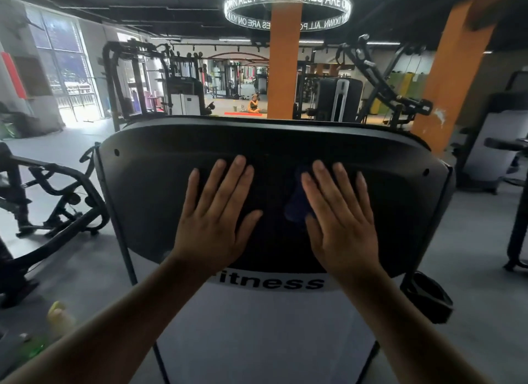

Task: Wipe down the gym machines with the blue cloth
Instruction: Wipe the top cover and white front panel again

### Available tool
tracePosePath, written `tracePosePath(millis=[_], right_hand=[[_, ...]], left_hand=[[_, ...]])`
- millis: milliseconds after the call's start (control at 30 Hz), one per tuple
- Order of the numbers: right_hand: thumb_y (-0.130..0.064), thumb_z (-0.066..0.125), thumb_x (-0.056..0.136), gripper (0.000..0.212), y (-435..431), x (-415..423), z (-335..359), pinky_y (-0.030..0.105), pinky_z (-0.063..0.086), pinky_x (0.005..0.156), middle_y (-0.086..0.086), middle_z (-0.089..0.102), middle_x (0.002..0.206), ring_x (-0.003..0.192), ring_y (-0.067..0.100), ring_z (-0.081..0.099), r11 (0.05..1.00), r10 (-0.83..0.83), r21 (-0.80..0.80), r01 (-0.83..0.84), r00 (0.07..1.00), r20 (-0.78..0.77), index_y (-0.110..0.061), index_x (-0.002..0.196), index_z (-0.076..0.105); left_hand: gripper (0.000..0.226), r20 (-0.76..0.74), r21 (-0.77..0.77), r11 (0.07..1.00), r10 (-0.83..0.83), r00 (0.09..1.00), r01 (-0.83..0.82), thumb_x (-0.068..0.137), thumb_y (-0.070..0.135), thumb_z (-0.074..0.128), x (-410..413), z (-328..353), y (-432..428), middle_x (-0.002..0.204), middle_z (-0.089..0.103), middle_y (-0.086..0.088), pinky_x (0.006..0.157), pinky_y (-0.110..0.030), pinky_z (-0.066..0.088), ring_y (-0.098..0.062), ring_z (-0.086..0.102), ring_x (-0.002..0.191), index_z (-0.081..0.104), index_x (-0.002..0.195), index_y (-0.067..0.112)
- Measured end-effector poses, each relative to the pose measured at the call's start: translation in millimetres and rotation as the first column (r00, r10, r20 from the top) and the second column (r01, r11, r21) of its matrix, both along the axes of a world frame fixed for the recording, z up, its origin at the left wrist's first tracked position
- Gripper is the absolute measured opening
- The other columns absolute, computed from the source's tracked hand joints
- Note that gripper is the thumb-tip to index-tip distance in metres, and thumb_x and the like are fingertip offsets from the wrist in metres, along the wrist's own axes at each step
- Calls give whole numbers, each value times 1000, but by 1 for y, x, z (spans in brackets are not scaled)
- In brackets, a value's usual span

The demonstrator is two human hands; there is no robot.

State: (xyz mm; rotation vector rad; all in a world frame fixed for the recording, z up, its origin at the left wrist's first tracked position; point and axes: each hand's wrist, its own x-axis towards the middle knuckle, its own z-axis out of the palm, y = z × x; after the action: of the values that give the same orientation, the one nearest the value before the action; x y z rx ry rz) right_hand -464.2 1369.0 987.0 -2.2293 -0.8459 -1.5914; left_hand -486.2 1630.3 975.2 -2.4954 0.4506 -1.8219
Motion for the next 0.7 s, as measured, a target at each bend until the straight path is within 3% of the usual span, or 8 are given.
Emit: tracePosePath(millis=[100, 167, 267, 333, 467, 500, 633, 700], right_hand=[[-24, 40, 112, 58, 7, -4, -1, 66, 14, 133, 8, 22, 179, 167, 34, 13, 979, -50, 190, 68, 994, -95, -16, 169, 28], [-26, 41, 113, 57, 43, -11, 1, 64, 12, 133, 8, 23, 178, 167, 35, 13, 970, -62, 231, 79, 995, -81, -13, 168, 31], [-25, 48, 113, 55, 72, -14, 6, 60, 13, 133, 4, 29, 176, 167, 29, 18, 1000, -18, -11, 18, 1000, 7, -18, 167, 37], [-22, 49, 112, 55, 59, -13, 9, 59, 14, 134, 3, 31, 176, 167, 28, 19, 997, -22, -78, 24, 1000, 22, -19, 167, 38], [-22, 47, 111, 61, 65, -20, 7, 63, 7, 134, 3, 20, 179, 168, 31, 7, 976, -106, 177, 124, 989, -105, -19, 169, 30], [-23, 47, 111, 61, 82, -23, 5, 63, 6, 134, 3, 18, 179, 168, 32, 6, 975, -114, 177, 133, 987, -112, -18, 169, 30], [-26, 49, 114, 55, 127, -25, 2, 57, 8, 134, -3, 26, 178, 168, 24, 13, 976, -36, -215, 37, 999, 6, -23, 168, 39], [-24, 50, 113, 54, 118, -25, 8, 58, 9, 134, -3, 29, 177, 167, 24, 16, 990, -42, -134, 42, 999, 5, -25, 166, 40]], left_hand=[[77, -23, -1, 1000, 18, 1000, -18, 113, 52, 49, 0, 0, 22, 181, 16, -7, 134, -62, 12, -29, 14, 169, 19, 174, 15], [78, -39, 20, 1000, 11, 999, -10, 113, 54, 47, 4, -1, 28, 182, 14, -7, 134, -62, 11, -29, 13, 169, 17, 174, 16], [76, -19, 32, 999, -22, 1000, 23, 113, 51, 51, 5, -3, 30, 181, 19, -9, 134, -63, 15, -31, 18, 168, 24, 173, 13], [74, -11, 19, 999, -44, 999, 44, 114, 48, 52, 3, -4, 37, 180, 22, -10, 133, -63, 18, -31, 21, 168, 27, 172, 11], [74, -43, -32, 999, -27, 999, 25, 115, 49, 48, 1, -3, 56, 182, 14, -8, 134, -63, 15, -32, 15, 169, 20, 174, 14], [74, -55, -27, 999, -35, 998, 33, 115, 49, 46, 2, -4, 59, 182, 12, -8, 135, -63, 13, -32, 13, 169, 18, 174, 15], [70, -63, -37, 995, -94, 994, 92, 113, 39, 42, 0, -7, 71, 182, 11, -12, 134, -64, 13, -34, 13, 169, 19, 173, 9], [67, -46, -93, 992, -90, 995, 86, 114, 32, 45, -3, -9, 84, 181, 17, -16, 133, -65, 17, -34, 17, 168, 25, 171, 5]])
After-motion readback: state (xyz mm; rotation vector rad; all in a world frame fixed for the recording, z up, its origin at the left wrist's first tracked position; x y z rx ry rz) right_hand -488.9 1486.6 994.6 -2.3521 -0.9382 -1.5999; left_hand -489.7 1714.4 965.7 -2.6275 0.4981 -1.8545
